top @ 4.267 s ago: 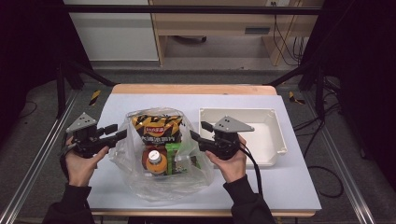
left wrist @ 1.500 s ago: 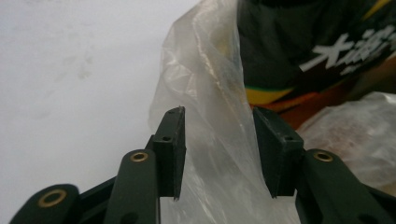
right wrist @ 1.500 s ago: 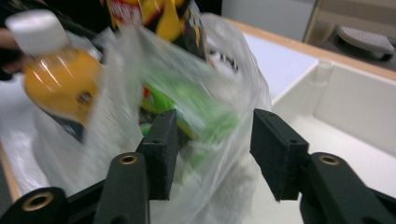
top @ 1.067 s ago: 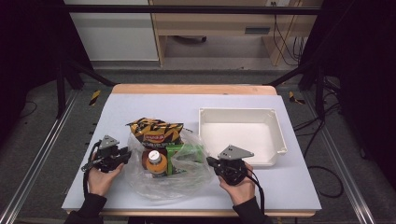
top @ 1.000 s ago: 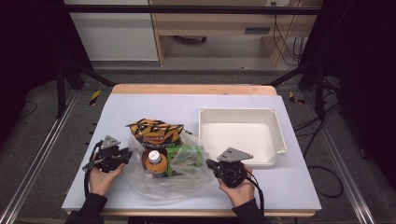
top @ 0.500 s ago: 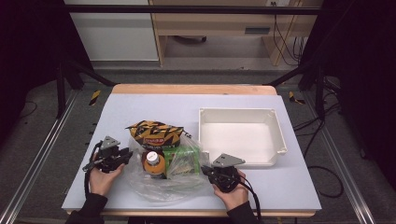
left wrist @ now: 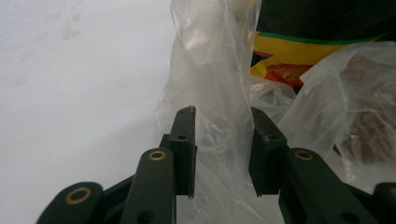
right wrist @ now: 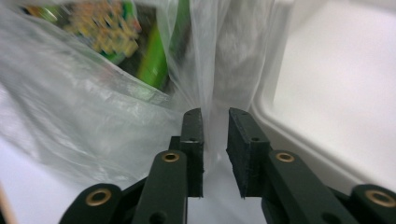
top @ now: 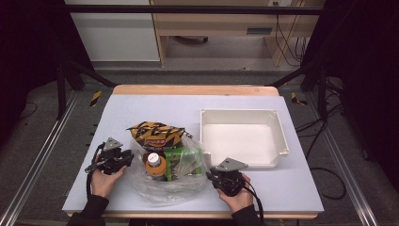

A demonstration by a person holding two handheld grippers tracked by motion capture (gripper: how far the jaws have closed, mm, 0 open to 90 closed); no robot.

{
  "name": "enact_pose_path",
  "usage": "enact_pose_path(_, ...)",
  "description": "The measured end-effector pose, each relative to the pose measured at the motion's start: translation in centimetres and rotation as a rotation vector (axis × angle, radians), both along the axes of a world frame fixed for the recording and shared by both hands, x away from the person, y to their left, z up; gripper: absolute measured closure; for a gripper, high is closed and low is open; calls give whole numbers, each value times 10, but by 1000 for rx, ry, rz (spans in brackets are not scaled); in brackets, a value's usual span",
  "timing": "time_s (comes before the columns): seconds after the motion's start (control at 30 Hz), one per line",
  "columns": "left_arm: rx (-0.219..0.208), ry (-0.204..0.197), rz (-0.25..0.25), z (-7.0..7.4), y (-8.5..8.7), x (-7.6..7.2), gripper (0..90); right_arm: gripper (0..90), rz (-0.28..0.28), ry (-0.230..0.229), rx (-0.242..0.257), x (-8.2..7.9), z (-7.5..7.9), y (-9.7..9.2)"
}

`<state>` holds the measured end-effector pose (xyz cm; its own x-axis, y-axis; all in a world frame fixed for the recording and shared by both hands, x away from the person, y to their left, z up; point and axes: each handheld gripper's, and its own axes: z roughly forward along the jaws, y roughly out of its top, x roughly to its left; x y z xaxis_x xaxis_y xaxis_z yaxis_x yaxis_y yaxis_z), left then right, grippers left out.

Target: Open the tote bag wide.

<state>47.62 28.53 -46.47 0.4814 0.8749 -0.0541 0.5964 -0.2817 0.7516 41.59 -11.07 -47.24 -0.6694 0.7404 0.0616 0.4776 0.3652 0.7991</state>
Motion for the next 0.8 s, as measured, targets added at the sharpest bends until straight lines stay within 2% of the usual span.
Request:
enact_pose_path(0.03,-2,0,0,0,0,0,656,718,6,-40,32,-6,11,-5)
enact_pose_path(0.1,-1,-3,0,0,-1,-1,656,695,16,-82,54,-10,22,-8)
enact_pose_path(0.13,-1,-3,0,0,-1,-1,656,695,16,-82,54,-10,22,-8)
enact_pose_path(0.2,0,-4,-3,0,-1,-1,656,662,11,-129,90,-14,37,-9)
enact_pose_path(0.23,1,-4,-2,0,-2,-1,656,634,10,-174,125,-14,52,-7)
enact_pose_path(0.27,1,-4,-2,0,-2,-1,657,634,10,-174,125,-14,52,-7)
enact_pose_path(0.3,4,-5,-3,0,-2,-1,658,574,13,-206,154,-13,64,-1)
enact_pose_path(0.33,4,-5,-3,0,-2,-1,658,574,13,-206,154,-13,64,-1)
enact_pose_path(0.37,7,-5,-6,1,-2,-1,660,494,18,-231,183,-8,72,11)
enact_pose_path(0.43,8,-8,-6,1,-2,-2,663,437,25,-240,184,-3,75,25)
enact_pose_path(0.47,8,-8,-6,1,-2,-2,665,437,25,-240,184,-3,75,25)
enact_pose_path(0.5,4,-8,-7,1,-2,-2,667,394,34,-241,151,4,73,42)
enact_pose_path(0.53,4,-8,-7,1,-2,-2,667,394,34,-241,151,4,73,42)
enact_pose_path(0.57,6,-9,-9,1,-2,-2,668,414,32,-225,100,10,67,52)
enact_pose_path(0.6,6,-9,-9,1,-2,-2,670,414,32,-225,100,10,67,52)
enact_pose_path(0.63,5,-8,-10,1,-2,-2,671,509,27,-224,47,13,61,54)
enact_pose_path(0.7,2,-9,-6,1,-1,-1,673,638,18,-232,31,13,58,50)
enact_pose_path(0.73,2,-9,-6,1,-1,-1,674,638,18,-232,31,13,58,50)
enact_pose_path(0.77,3,-8,-6,1,-2,-1,674,788,7,-208,31,12,58,41)
enact_pose_path(0.8,3,-8,-6,1,-2,-1,675,788,7,-208,31,12,58,41)
